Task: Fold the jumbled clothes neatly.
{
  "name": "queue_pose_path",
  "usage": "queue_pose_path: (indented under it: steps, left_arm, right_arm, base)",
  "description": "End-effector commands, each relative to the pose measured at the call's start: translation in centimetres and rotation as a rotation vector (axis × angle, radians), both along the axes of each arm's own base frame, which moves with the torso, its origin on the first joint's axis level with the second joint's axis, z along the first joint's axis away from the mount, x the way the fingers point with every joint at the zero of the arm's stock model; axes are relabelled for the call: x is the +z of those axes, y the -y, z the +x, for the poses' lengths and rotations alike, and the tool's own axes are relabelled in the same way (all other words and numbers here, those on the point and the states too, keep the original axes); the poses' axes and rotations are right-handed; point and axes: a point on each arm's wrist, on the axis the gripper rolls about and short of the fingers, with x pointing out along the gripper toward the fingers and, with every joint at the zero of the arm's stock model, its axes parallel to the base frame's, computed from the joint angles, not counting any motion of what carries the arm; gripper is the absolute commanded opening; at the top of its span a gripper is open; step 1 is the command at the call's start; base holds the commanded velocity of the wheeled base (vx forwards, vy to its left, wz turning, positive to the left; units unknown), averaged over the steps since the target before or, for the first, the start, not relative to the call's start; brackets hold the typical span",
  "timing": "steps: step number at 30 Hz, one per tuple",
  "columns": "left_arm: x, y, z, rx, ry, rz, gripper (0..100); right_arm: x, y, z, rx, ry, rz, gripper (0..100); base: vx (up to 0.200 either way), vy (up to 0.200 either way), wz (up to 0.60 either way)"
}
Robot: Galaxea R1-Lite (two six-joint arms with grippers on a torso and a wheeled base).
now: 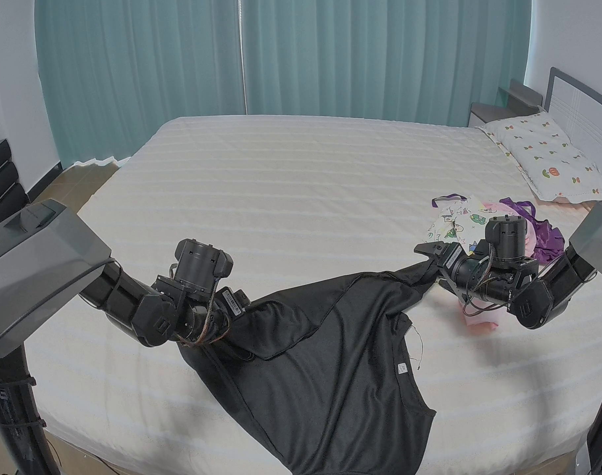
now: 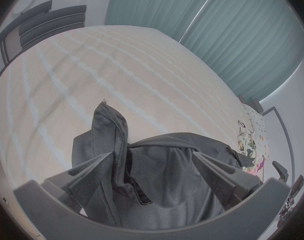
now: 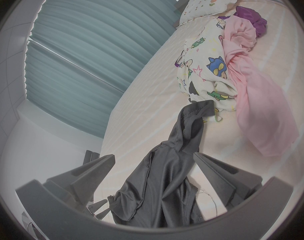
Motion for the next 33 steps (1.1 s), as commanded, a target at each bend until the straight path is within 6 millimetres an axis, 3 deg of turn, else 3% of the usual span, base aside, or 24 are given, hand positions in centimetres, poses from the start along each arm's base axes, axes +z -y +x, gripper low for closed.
queue_pose_path:
  steps: [1, 8, 13, 21, 27, 33]
  left_arm:
    - [-0.1, 0.5, 0.3, -0.008, -0.001, 0.005, 100]
    - [-0.5, 1.8, 2.2, -0.003, 0.003, 0.023, 100]
    - [-0.3, 2.2, 2.4, -0.001, -0.011, 0.039, 100]
    - [-0.4, 3.1, 1.8, -0.026, -0.024, 0.048, 100]
    - [2.2, 3.4, -0.1, -0.039, -0.02, 0.068, 100]
    - [3.3, 3.5, -0.7, -0.041, 0.0, 0.053, 100]
  right_arm:
    - [0.2, 0.2, -0.6, 0.002, -0.005, 0.004, 100]
    - [-0.2, 0.1, -1.6, -0.007, -0.03, -0.01, 100]
    - [-0.7, 0.2, -1.9, -0.026, -0.031, -0.02, 100]
    - [-1.9, 0.1, -2.4, -0.022, -0.022, -0.02, 100]
    - [-2.1, 0.1, -2.4, -0.024, -0.03, -0.022, 100]
    - [-2.2, -0.2, -2.5, -0.016, -0.032, -0.021, 100]
  base:
    - [0.0, 0.0, 0.0]
    - [0.0, 0.0, 0.0]
    - [0.0, 0.0, 0.0]
    - [0.0, 0.0, 0.0]
    - [0.0, 0.0, 0.0]
    - [0.0, 0.0, 0.0]
